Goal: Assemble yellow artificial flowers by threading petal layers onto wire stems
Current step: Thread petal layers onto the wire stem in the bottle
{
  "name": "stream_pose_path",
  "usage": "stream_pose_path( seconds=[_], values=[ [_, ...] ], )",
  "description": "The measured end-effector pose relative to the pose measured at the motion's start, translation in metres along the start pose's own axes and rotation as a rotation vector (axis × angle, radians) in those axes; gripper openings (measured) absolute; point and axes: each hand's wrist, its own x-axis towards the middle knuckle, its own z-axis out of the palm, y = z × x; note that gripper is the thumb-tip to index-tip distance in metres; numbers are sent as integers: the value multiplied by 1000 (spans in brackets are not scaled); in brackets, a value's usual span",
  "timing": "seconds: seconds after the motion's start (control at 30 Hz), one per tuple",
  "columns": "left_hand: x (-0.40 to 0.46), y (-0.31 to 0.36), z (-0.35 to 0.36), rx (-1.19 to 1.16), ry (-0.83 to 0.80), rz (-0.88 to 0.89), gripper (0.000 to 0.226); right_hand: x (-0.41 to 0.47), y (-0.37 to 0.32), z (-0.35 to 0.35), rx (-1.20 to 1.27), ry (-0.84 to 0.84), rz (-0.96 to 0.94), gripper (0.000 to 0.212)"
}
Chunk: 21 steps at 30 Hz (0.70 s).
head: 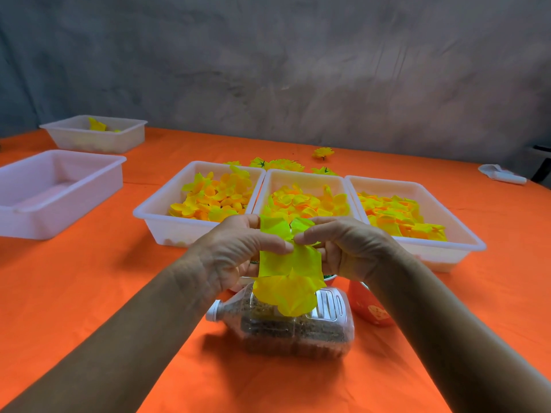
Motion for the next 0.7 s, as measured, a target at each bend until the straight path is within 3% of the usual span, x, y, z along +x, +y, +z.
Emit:
stream_pose_path(
  seconds=[0.1,0.3,0.5,0.7],
  values=[
    [0,0,-1,21,10,4,58,-1,0,2,-5,-23,7,33],
    [1,0,-2,13,20,-7,34,3,2,0,0,33,-41,67],
    [2,-3,-1,-9,37,-30,38,2,6,1,23,33,4,66],
    [6,-4,-3,-6,57,-33,22,2,5,1,60,54,6,70]
  ],
)
